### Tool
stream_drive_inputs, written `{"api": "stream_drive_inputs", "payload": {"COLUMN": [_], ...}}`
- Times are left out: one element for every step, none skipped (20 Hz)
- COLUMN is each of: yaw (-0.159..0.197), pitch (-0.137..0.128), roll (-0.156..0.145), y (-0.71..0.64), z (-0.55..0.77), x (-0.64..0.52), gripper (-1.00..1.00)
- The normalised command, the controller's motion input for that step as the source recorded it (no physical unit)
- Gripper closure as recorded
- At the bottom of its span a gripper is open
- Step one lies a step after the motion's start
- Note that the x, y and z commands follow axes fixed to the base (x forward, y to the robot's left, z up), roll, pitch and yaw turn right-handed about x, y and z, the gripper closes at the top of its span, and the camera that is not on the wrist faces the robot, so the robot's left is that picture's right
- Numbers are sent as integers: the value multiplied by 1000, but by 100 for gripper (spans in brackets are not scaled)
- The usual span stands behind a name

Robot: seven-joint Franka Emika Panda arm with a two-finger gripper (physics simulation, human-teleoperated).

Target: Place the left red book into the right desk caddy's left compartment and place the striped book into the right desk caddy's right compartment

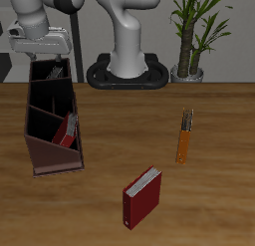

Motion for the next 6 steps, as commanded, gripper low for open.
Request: {"api": "stream_drive_inputs", "payload": {"yaw": [33, -14, 9, 37, 0, 9], "pitch": [-8, -2, -10, -26, 0, -35], "roll": [18, 7, 35, -23, 0, -7], "y": [116, 100, 173, 133, -76, 15], "z": [75, 101, 114, 145, -5, 119], "x": [25, 2, 25, 64, 9, 34], "gripper": [-100, -100, -100, -100, -100, -100]}}
